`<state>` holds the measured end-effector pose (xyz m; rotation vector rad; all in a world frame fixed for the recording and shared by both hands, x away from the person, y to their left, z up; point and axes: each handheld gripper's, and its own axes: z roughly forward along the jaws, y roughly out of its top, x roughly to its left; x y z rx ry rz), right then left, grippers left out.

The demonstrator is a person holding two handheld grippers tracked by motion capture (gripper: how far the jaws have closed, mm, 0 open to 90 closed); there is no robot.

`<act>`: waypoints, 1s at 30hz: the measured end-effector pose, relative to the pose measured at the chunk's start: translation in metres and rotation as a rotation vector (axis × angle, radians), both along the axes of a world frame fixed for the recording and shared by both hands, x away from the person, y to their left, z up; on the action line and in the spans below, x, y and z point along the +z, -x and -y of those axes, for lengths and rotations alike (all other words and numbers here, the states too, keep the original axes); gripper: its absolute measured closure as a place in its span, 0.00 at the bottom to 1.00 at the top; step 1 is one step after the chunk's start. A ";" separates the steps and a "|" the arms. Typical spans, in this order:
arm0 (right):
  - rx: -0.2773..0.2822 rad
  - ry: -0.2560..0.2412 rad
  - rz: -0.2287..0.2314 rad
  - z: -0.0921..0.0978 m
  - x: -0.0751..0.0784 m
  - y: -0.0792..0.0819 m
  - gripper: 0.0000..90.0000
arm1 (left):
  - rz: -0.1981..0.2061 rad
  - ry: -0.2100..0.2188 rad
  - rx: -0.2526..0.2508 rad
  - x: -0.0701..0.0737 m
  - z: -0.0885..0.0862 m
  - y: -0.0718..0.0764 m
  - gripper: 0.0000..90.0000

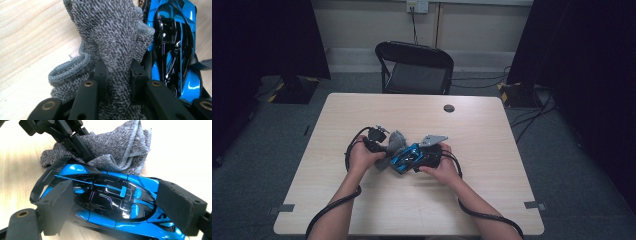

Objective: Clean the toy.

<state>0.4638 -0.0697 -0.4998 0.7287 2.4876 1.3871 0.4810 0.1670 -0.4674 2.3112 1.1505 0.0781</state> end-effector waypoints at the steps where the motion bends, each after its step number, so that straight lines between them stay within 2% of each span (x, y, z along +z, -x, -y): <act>1: 0.000 0.000 0.000 0.000 0.000 0.000 0.16 | -0.001 0.000 0.001 0.000 -0.001 0.001 0.81; 18: 0.000 -0.001 -0.001 0.000 0.000 0.000 0.16 | -0.010 0.008 0.002 0.001 -0.013 0.016 0.81; 30: 0.000 0.001 0.000 0.000 0.000 0.000 0.16 | -0.034 -0.008 -0.030 0.005 -0.023 0.033 0.81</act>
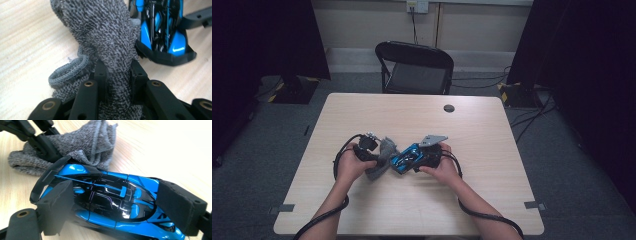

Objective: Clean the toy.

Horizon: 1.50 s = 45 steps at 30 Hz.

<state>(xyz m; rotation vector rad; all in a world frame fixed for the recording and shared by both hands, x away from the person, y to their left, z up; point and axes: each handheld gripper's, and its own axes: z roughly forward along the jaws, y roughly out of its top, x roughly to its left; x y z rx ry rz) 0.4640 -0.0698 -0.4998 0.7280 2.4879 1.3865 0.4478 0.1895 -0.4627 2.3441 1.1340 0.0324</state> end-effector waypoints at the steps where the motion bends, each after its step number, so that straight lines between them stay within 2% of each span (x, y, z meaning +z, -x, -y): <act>1: 0.000 0.000 0.000 0.000 0.000 0.000 0.16 | 0.000 0.000 0.000 0.000 0.000 0.000 0.81; 6: -0.001 -0.002 0.000 0.000 0.000 0.000 0.16 | -0.026 0.004 0.008 0.004 -0.011 0.008 0.81; 7: 0.000 -0.001 -0.001 0.000 0.000 0.000 0.16 | -0.035 -0.006 0.010 0.008 -0.015 0.011 0.81; 12: -0.001 -0.002 -0.001 0.000 0.000 0.000 0.16 | -0.038 -0.009 0.027 0.017 -0.027 0.018 0.81; 16: -0.001 -0.002 0.000 0.000 0.000 0.000 0.16 | 0.007 -0.002 0.043 0.027 -0.036 0.018 0.81; 17: -0.001 -0.004 0.000 0.000 0.000 0.000 0.16 | 0.023 0.012 0.063 0.030 -0.038 0.014 0.81; 20: -0.001 -0.005 0.002 0.000 0.000 0.000 0.16 | 0.035 0.023 0.073 0.033 -0.038 0.010 0.81; 27: -0.001 -0.003 0.001 0.000 0.000 0.000 0.16 | 0.091 0.073 0.102 0.042 -0.026 -0.015 0.81; 31: -0.001 -0.004 0.002 0.000 0.000 0.000 0.16 | 0.108 0.077 0.096 0.043 -0.014 -0.030 0.81; 37: -0.001 -0.009 0.002 0.000 -0.001 0.001 0.16 | 0.114 0.097 0.084 0.030 0.014 -0.057 0.80; 45: 0.000 -0.010 0.004 0.001 -0.001 0.000 0.17 | 0.113 0.088 0.072 0.017 0.042 -0.076 0.80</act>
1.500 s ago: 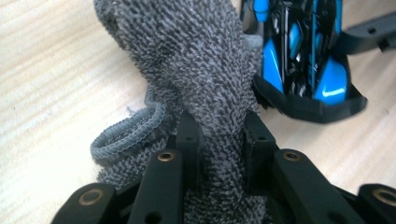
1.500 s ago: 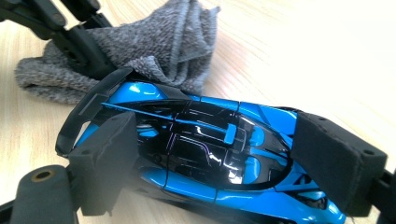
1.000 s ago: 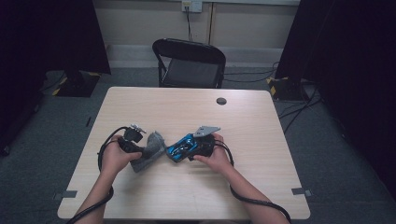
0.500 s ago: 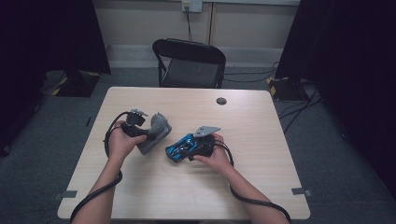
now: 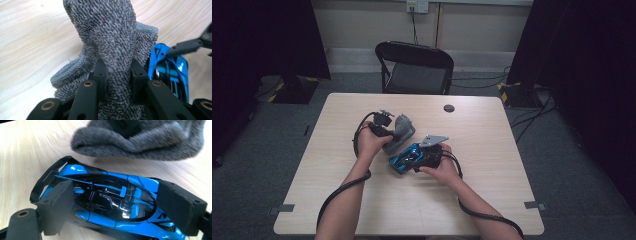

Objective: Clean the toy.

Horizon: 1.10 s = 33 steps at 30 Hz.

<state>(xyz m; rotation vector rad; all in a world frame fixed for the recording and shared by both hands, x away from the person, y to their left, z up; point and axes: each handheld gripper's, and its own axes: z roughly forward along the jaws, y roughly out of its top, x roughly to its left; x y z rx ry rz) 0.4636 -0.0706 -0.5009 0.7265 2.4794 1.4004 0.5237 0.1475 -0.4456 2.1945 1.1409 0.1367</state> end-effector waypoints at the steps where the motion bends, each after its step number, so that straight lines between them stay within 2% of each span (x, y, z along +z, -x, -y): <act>1: 0.000 0.000 0.000 0.000 0.000 0.000 0.17 | -0.002 -0.001 -0.001 -0.001 0.002 -0.002 0.80; 6: 0.001 -0.003 0.000 0.000 0.000 0.000 0.17 | -0.021 -0.027 0.008 -0.014 0.014 -0.011 0.80; 11: 0.001 -0.003 0.001 0.000 0.000 0.000 0.17 | -0.029 -0.054 -0.024 -0.021 0.026 -0.013 0.79; 15: 0.001 -0.003 0.001 0.000 0.000 0.000 0.17 | -0.027 -0.057 -0.049 -0.024 0.034 -0.011 0.79; 17: 0.002 -0.003 0.002 0.000 0.000 0.000 0.17 | -0.026 -0.059 -0.057 -0.024 0.035 -0.011 0.75; 18: 0.001 -0.004 0.002 0.000 0.000 0.000 0.17 | -0.022 -0.055 -0.045 -0.024 0.034 -0.012 0.75; 19: 0.001 -0.004 0.002 0.000 0.000 0.000 0.17 | -0.016 -0.053 -0.039 -0.023 0.034 -0.012 0.68; 21: 0.001 -0.004 0.002 0.000 0.000 0.000 0.17 | 0.021 -0.041 -0.025 -0.021 0.031 -0.012 0.56; 24: 0.002 -0.004 0.001 0.000 0.000 0.000 0.17 | 0.044 -0.024 0.004 -0.014 0.026 -0.012 0.51; 26: 0.002 -0.003 0.001 0.000 0.000 0.000 0.17 | 0.055 -0.025 0.018 -0.012 0.022 -0.013 0.51; 27: 0.002 -0.004 0.001 0.000 0.000 0.000 0.17 | 0.045 -0.017 0.031 -0.012 0.020 -0.014 0.52; 28: 0.002 -0.003 0.001 0.000 0.000 0.000 0.17 | 0.031 -0.007 0.028 -0.013 0.019 -0.015 0.55; 31: 0.002 -0.003 0.001 0.000 0.000 0.000 0.17 | 0.022 -0.019 0.013 -0.018 0.022 -0.015 0.56; 33: 0.002 -0.004 0.002 0.000 0.000 0.000 0.17 | 0.003 -0.017 -0.001 -0.021 0.025 -0.015 0.66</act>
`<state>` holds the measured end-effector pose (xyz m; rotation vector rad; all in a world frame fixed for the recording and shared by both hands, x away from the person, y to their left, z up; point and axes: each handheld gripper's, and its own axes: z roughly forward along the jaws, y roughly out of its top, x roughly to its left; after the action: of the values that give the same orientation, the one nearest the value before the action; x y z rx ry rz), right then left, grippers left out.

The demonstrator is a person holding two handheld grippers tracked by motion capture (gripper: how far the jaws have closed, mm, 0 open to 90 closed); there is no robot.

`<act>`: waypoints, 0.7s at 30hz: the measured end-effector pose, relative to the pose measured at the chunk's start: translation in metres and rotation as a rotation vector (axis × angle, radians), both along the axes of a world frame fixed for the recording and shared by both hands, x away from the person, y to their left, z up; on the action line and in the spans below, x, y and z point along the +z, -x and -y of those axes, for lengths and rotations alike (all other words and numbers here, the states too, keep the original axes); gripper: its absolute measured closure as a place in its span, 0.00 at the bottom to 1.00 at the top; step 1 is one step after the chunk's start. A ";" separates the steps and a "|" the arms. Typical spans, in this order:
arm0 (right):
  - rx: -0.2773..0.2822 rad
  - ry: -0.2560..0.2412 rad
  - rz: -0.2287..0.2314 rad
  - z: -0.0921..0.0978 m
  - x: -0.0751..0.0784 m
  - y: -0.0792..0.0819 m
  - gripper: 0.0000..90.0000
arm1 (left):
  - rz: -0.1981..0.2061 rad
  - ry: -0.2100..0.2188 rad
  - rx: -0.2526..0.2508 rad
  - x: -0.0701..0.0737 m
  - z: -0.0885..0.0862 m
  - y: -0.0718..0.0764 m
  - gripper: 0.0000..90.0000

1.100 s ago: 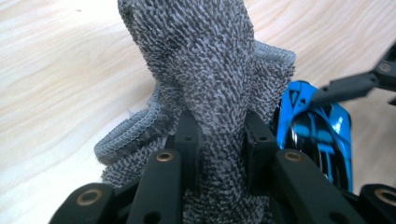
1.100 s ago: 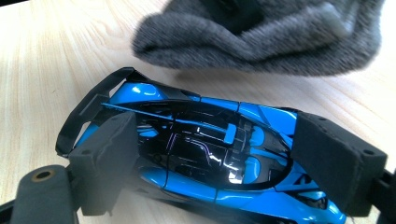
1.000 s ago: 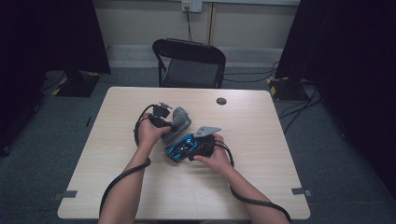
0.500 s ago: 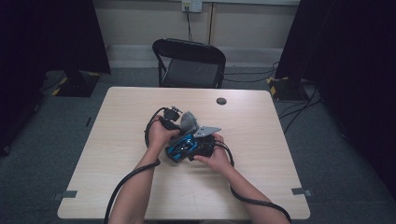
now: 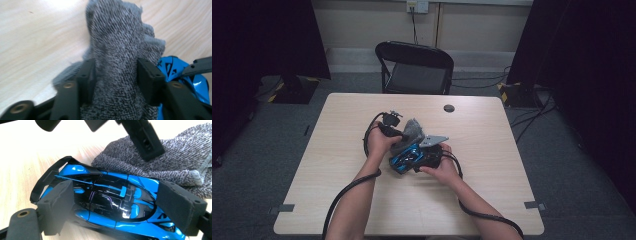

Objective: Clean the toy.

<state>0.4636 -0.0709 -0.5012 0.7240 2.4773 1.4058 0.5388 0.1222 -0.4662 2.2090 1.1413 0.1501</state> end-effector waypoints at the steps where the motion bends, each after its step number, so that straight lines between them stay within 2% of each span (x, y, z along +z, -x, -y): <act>1: 0.000 0.000 0.000 0.000 0.000 0.000 0.17 | -0.003 -0.014 -0.003 -0.001 0.002 0.000 0.67; 6: 0.000 0.000 0.000 0.000 0.000 0.000 0.17 | -0.020 -0.047 -0.008 -0.008 0.008 -0.001 0.79; 9: 0.000 0.000 -0.001 0.000 0.000 0.000 0.17 | -0.012 -0.062 -0.006 -0.009 0.010 0.000 0.82; 16: 0.000 0.002 0.000 0.000 0.000 0.000 0.17 | 0.003 -0.132 -0.057 -0.006 0.019 0.006 0.85; 21: 0.001 0.001 -0.001 0.000 0.000 0.000 0.17 | -0.002 -0.104 -0.072 -0.006 0.018 0.010 0.86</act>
<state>0.4638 -0.0707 -0.5011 0.7230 2.4795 1.4044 0.5283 0.1041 -0.4721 2.3384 1.0755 0.1806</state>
